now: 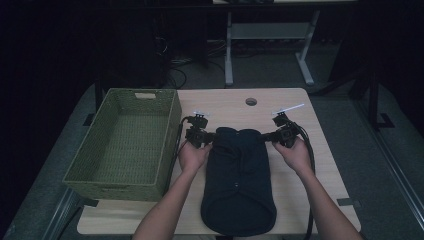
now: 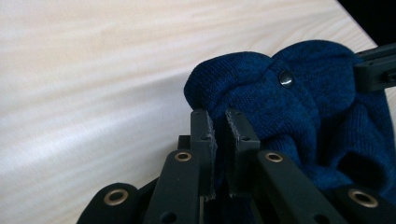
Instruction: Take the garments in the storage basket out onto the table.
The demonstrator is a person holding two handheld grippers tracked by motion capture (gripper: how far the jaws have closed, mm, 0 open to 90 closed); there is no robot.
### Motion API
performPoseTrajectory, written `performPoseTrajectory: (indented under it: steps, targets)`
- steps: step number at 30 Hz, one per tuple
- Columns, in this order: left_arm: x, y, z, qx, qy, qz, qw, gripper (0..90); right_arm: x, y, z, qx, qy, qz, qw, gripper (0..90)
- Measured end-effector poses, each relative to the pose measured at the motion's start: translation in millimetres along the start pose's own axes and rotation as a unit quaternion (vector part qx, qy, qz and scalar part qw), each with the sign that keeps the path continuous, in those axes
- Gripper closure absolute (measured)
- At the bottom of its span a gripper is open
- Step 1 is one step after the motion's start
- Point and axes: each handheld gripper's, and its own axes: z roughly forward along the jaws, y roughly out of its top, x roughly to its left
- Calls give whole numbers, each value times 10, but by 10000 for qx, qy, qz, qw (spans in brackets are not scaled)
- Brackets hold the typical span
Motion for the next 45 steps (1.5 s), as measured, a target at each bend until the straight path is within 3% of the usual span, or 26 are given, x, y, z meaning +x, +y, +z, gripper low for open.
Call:
performPoseTrajectory:
  steps: [16,22,25,32,40,45]
  targets:
    - [-58,509,-398,-447,41,292,9986,835,135,459,-339,-403,-35,-249,9989,798]
    - [-122,670,-574,-701,11,448,9965,834,210,620,-512,-652,-112,-380,9971,797]
    - [-140,614,-598,-718,-17,503,9961,833,254,608,-558,-710,-109,-450,9964,795]
    - [-136,293,-569,-757,-70,510,9958,832,290,368,-471,-777,-29,-516,9956,793]
    - [-187,-94,-651,-837,-105,642,9944,830,429,73,-435,-743,88,-712,9947,790]
    - [-183,-256,-616,-736,-213,564,9955,830,466,-95,-392,-594,136,-767,9952,790]
